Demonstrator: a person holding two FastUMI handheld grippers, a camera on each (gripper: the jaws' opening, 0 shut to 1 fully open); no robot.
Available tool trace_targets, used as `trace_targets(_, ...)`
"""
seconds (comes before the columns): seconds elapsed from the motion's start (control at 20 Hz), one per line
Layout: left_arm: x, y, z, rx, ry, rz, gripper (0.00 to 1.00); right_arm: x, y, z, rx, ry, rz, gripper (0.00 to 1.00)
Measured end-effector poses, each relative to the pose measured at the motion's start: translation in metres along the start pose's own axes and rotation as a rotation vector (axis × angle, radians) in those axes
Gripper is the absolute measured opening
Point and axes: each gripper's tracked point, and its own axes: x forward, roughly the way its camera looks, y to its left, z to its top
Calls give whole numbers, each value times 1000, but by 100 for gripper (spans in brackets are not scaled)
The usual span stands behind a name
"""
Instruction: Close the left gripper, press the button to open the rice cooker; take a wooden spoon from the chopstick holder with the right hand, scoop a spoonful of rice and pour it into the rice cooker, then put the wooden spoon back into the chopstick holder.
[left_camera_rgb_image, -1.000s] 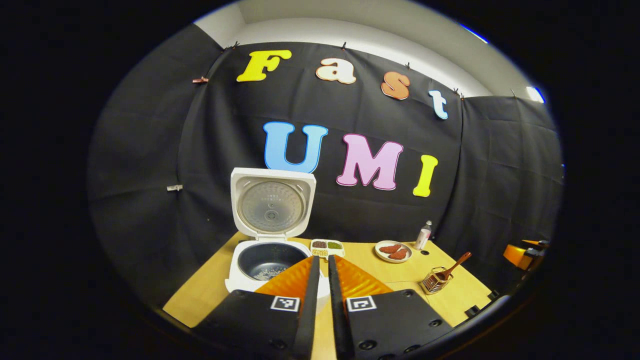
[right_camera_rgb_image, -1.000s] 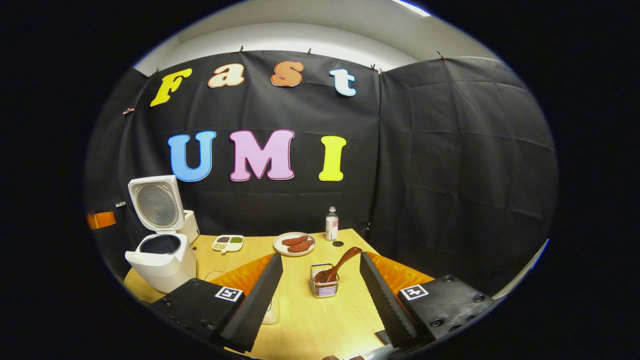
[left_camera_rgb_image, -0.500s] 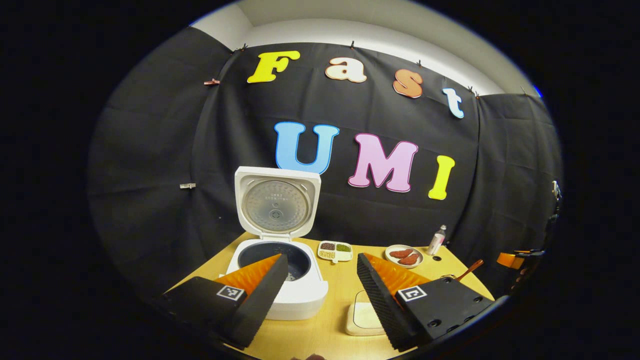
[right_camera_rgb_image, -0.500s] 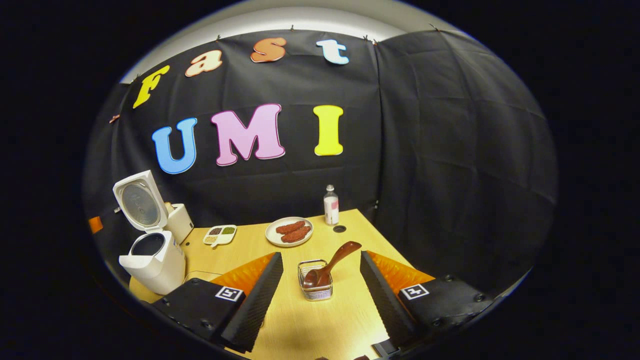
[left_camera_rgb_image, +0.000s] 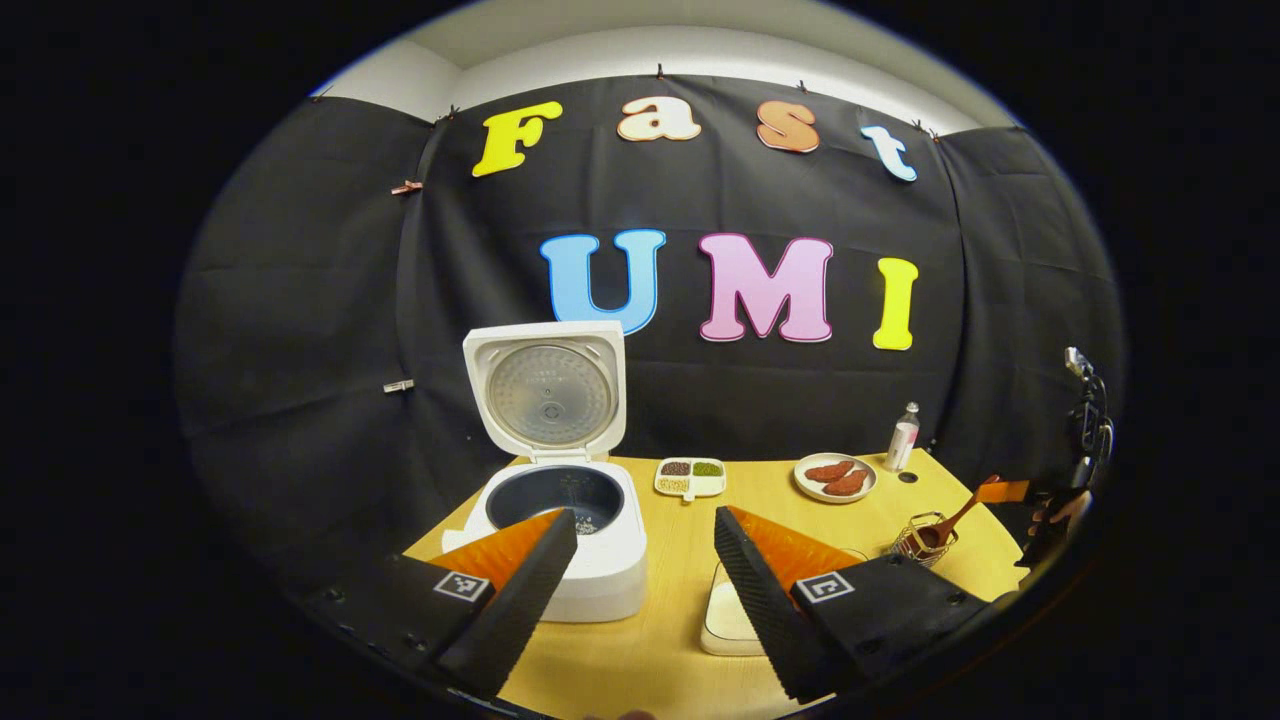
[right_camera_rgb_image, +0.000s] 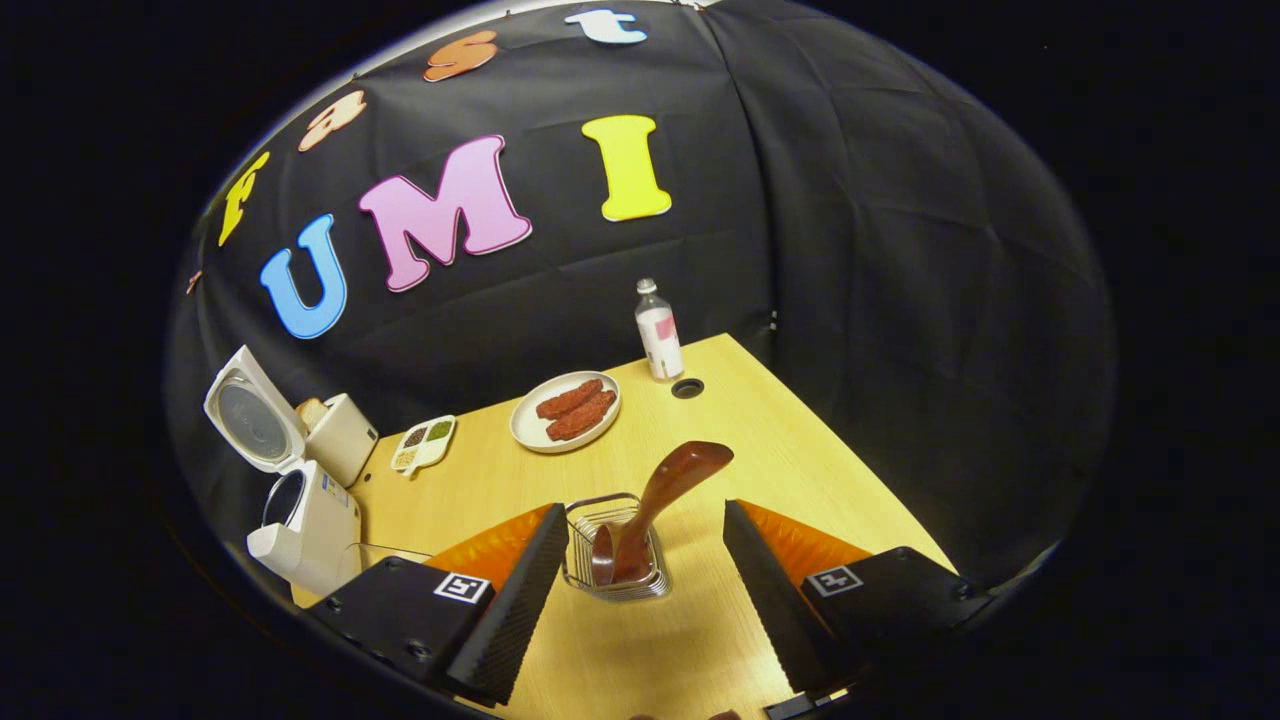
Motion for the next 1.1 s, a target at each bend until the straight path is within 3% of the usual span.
trace_targets(0.25,-3,-20,-7,-45,37,39,95,43,-4,-17,61,80,22,99)
trace_targets(0.45,-5,-20,-18,-76,67,76,95,73,-7,-11,82,46,25,99)
trace_targets(0.6,-12,-17,-24,-110,80,105,95,85,-4,-16,102,66,40,93)
trace_targets(0.65,-14,-17,-26,-115,85,112,95,87,-3,-16,108,67,44,79)
trace_targets(0.7,-15,-16,-31,-115,93,118,95,88,-1,-14,116,64,54,78)
trace_targets(0.75,-17,-16,-33,-113,100,124,95,86,4,-11,126,50,71,59)
trace_targets(0.8,-19,-15,-35,-110,106,127,95,85,7,-7,131,40,81,48)
trace_targets(0.85,-22,-15,-37,-108,109,127,95,84,8,-4,135,29,85,57)
trace_targets(1.0,-25,-17,-40,-104,113,122,95,81,12,-3,153,40,95,22)
trace_targets(1.1,-27,-19,-40,-102,115,112,95,83,13,-5,168,51,96,27)
